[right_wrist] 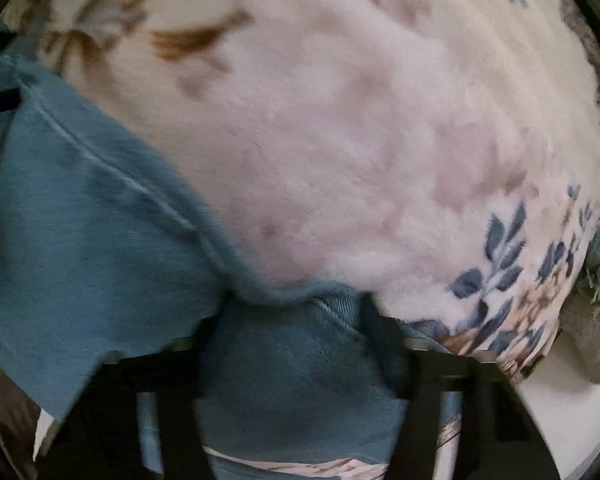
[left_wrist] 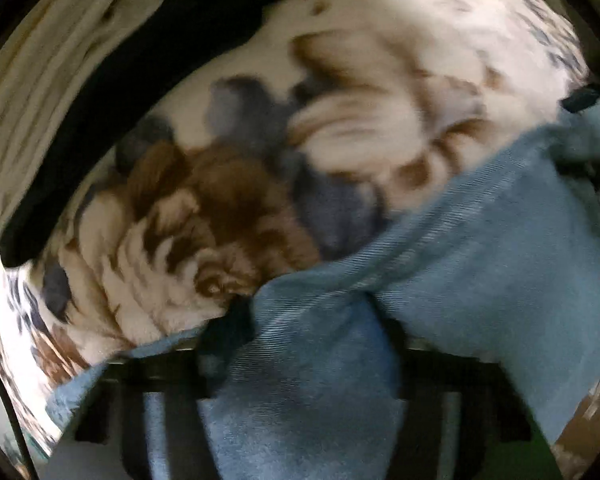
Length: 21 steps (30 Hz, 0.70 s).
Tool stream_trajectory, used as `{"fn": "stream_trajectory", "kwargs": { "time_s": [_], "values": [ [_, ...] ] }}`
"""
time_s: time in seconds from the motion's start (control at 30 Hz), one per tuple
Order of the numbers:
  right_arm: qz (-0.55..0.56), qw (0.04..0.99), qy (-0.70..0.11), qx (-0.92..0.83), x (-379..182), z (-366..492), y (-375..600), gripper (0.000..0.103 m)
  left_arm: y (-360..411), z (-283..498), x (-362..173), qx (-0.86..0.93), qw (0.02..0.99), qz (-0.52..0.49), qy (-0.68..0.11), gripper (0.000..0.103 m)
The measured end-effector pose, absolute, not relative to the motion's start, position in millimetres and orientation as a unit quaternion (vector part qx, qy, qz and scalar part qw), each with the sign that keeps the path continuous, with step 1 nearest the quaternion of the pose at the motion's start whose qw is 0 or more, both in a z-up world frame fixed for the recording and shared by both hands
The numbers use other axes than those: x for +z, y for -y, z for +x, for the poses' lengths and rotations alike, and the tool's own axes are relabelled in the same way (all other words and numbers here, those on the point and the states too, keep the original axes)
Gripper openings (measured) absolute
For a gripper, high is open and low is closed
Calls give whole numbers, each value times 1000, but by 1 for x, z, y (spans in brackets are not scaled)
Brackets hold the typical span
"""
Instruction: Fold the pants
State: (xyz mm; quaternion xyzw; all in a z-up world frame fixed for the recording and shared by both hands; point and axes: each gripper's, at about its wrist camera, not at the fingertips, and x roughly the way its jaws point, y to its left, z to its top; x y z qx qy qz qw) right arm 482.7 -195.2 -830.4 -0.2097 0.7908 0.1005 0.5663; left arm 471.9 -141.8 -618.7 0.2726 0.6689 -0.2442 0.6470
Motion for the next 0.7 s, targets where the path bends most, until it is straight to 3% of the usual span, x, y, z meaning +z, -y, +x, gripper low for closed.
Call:
{"fn": "stream_trajectory", "kwargs": {
  "time_s": [0.03,0.13,0.2,0.47,0.7],
  "values": [
    [-208,575,-786,86,-825,482,200,16,143,471,-613,-248,647,282,-664,26],
    [-184,602,-775,60,-806,476,218,11,136,477,-597,-242,661,270,-657,10],
    [-157,620,-768,41,-792,471,230,10,128,474,-581,-240,672,248,-655,7],
    [-107,695,-711,-20,-725,442,242,9,97,457,-491,-210,737,187,-614,5],
    [-98,741,-663,-28,-642,339,182,7,81,326,-471,-142,777,122,-601,4]
  ]
}}
